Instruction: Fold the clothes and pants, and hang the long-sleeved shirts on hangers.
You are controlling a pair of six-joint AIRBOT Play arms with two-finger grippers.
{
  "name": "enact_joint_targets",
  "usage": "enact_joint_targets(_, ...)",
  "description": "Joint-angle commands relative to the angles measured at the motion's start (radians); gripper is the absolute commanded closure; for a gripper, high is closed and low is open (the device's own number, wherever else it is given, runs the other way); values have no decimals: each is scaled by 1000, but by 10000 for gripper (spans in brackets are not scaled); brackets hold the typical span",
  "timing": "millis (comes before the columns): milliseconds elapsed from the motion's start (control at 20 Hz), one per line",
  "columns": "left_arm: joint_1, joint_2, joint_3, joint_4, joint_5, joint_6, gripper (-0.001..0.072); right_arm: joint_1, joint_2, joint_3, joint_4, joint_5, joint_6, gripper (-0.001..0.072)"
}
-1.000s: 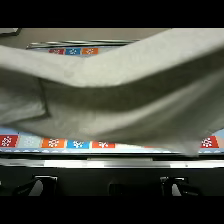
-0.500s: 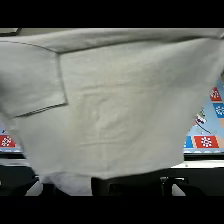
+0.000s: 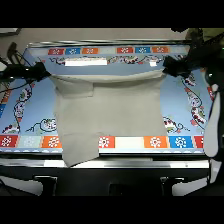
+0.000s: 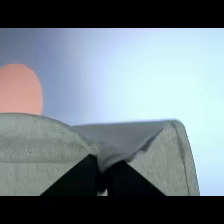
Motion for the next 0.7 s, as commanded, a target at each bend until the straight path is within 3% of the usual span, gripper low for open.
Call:
enact_joint_targets(0,-16,-145,25,-46,110,59,688,13,-136,1,1,141,-5,681)
enact_joint_targets(250,-12,-148,27,-43,-146,82,688,10,-138,2,-11,5,-24,681)
enact_joint_targets(450,-13,-148,29,-29,-400,23,689,10,-138,2,-82,-177,-23,681)
enact_joint_targets(650,-15,-148,29,142,-502,-32,689,10,-138,1,-135,-279,-23,681)
